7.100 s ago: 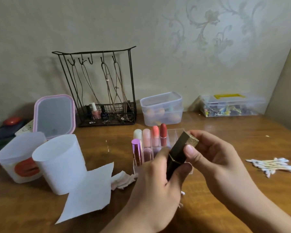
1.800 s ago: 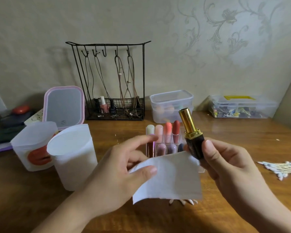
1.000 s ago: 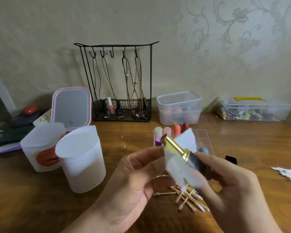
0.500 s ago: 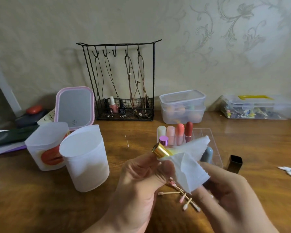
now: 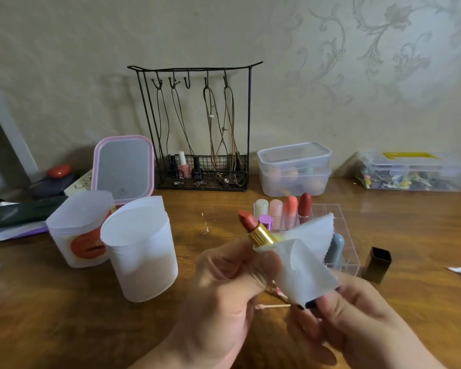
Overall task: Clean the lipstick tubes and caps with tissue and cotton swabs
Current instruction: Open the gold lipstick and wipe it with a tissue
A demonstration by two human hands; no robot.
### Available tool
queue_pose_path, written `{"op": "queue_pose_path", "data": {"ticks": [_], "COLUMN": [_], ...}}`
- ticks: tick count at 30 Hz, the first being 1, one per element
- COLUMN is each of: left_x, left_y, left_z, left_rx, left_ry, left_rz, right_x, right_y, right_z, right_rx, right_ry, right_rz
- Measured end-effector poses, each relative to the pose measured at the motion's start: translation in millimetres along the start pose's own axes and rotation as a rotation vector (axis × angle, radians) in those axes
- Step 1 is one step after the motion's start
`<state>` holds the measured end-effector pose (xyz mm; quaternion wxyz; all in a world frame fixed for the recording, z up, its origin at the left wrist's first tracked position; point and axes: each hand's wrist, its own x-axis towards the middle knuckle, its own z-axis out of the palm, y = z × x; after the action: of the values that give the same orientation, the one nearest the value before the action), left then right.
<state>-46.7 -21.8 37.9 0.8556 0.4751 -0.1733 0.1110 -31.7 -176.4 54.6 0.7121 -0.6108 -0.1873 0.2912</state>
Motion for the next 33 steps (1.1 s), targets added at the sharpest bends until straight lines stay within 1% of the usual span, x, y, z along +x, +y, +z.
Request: {"op": "queue_pose_path", "data": {"ticks": [1,2,3,4,5,6,7,8,9,10,12,14,16,17,18,20,21,22,23,25,26,27,28,29,30,32,33], "left_x": [-0.3,-0.4,-0.7,-0.7,-0.6,-0.2,0.5,1.1,1.7,2.0,1.8,1.5,0.9,0.5,0.1,0.4,1.0,1.5,1.8,1.8,1.6,1.3,1.2,1.1,1.2,1.1,0.9], "left_y": [0.1,0.3,0.0,-0.2,-1.0,-1.6,-2.3,-2.5,-2.8,-2.9,-2.6,-1.8,-0.4,0.5,1.2,1.1,0.2,-0.9,-1.7,-1.2,-0.7,-0.5,-0.7,-0.8,-0.7,0.1,0.2], "left_z": [-0.5,-0.8,-0.7,-0.8,-1.0,-0.8,-1.0,-0.9,-1.2,-1.1,-1.2,-2.2,-3.0,-2.9,-2.3,-2.1,-2.7,-3.1,-3.7,-3.9,-3.7,-3.4,-3.1,-3.2,-3.1,-3.3,-3.2], "left_rx": [-0.013,-0.01,-0.001,0.004,0.004,0.002,-0.001,-0.009,-0.021,-0.028,-0.031,-0.03,-0.013,-0.009,-0.01,-0.012,-0.013,-0.02,-0.032,-0.041,-0.038,-0.034,-0.034,-0.037,-0.042,-0.062,-0.073], "left_ry": [-0.014,-0.026,-0.033,-0.033,-0.027,-0.015,0.003,0.024,0.04,0.045,0.036,0.031,0.026,0.016,0.0,0.001,0.028,0.061,0.088,0.107,0.104,0.1,0.099,0.097,0.092,0.072,0.06], "left_rz": [-0.016,-0.027,-0.034,-0.037,-0.034,-0.024,-0.01,0.0,0.006,0.008,-0.006,-0.025,-0.048,-0.06,-0.067,-0.059,-0.051,-0.049,-0.052,-0.064,-0.073,-0.081,-0.088,-0.09,-0.087,-0.085,-0.091], "right_x": [-6.7,-9.3,-9.4,-8.5,-5.7,-0.6,2.3,2.3,2.7,1.9,4.0,8.0,9.9,10.0,10.9,13.5,12.0,10.0,8.8,7.8,9.0,7.8,6.2,4.9,6.4,-0.4,-11.0], "right_y": [-1.6,-1.6,-4.7,-4.5,0.8,9.0,7.7,8.2,10.8,12.1,13.5,15.2,18.8,17.8,16.5,16.0,17.3,14.8,11.8,12.3,15.0,14.4,13.0,8.8,7.3,8.0,10.6], "right_z": [6.4,9.9,12.3,11.0,7.9,4.4,3.8,2.3,0.0,-2.9,-8.0,-10.3,-14.7,-15.4,-13.8,-8.5,-8.7,-8.6,-5.5,-5.6,-8.2,-8.0,-9.5,-7.3,-5.8,-6.9,-7.6], "right_rx": [0.237,0.432,0.478,0.423,0.306,0.126,-0.085,-0.266,-0.441,-0.519,-0.371,-0.088,0.267,0.381,0.456,0.542,0.475,0.319,0.108,-0.333,-0.492,-0.556,-0.512,-0.412,-0.273,-0.007,0.1], "right_ry": [-0.035,0.005,0.116,0.17,0.209,0.241,0.302,0.292,0.25,0.198,0.098,-0.067,-0.175,-0.227,-0.252,-0.19,-0.114,-0.034,0.048,0.142,0.163,0.184,0.148,0.088,0.017,-0.124,-0.169], "right_rz": [0.058,0.069,0.085,0.096,0.107,0.058,-0.063,-0.223,-0.316,-0.329,-0.255,-0.097,0.097,0.134,0.16,0.173,0.151,0.092,0.01,-0.225,-0.281,-0.291,-0.276,-0.244,-0.178,0.026,0.083]}}
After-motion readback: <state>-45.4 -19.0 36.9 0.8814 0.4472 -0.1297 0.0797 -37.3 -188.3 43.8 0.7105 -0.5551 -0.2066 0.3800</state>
